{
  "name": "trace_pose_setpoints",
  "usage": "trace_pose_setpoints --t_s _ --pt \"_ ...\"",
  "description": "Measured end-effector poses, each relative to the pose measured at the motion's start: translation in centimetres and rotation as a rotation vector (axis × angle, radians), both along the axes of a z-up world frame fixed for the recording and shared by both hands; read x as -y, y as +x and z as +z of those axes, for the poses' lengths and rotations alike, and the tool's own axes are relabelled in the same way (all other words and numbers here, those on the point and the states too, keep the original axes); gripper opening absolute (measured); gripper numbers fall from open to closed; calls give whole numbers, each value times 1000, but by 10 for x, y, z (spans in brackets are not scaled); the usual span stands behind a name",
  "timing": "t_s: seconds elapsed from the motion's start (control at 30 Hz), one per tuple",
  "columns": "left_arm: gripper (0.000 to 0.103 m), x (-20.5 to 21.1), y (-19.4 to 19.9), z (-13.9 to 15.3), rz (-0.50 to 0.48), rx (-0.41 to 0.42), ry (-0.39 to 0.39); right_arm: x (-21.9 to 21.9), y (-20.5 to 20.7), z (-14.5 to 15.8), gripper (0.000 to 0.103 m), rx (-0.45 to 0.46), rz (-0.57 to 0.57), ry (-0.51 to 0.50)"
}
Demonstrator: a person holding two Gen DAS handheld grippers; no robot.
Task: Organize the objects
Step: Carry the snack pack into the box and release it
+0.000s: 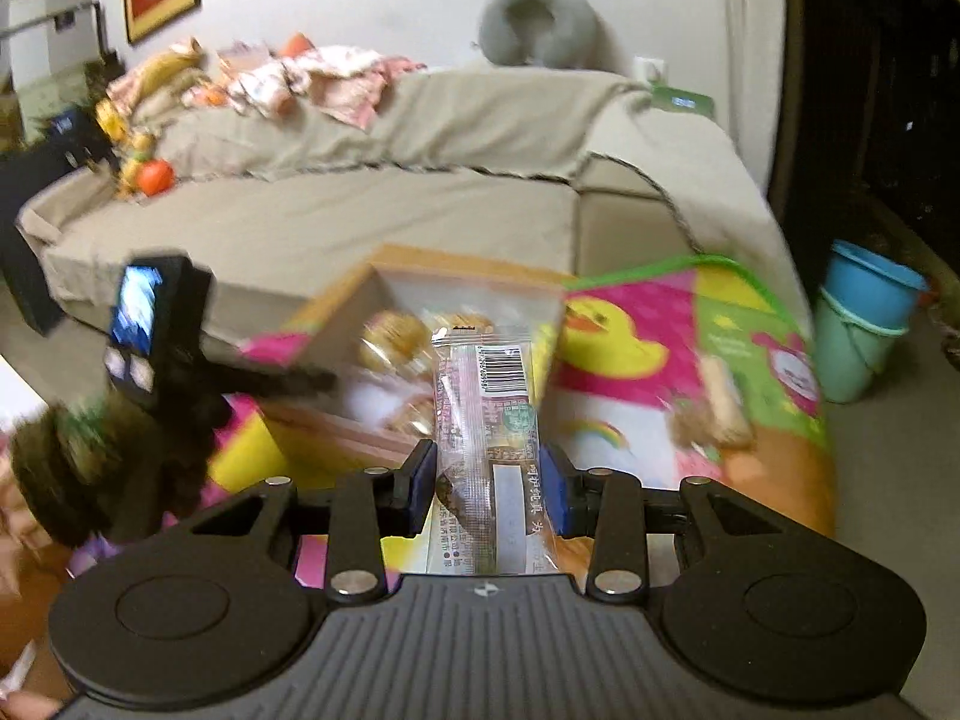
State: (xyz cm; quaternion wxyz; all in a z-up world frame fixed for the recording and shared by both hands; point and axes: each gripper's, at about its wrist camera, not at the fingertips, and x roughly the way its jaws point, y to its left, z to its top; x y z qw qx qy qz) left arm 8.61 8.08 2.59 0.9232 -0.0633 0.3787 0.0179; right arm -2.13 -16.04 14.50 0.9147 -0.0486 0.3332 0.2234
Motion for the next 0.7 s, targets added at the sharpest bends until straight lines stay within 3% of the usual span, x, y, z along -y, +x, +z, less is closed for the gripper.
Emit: trace_pose_setpoints --t_s 0.23,0.37,0.5,0.7 --pt "14 -1 0 -1 -7 0 -1 -42 48 2 36 -31 31 166" --pt "14 -2 0 0 -8 -2 0 -62 81 -2 41 -55 20 266" --pt "14 -1 0 0 -11 -2 6 -65 93 -16 44 -88 16 263" --pt "14 0 0 -1 -10 -1 11 -33 78 -39 51 -58 -64 151"
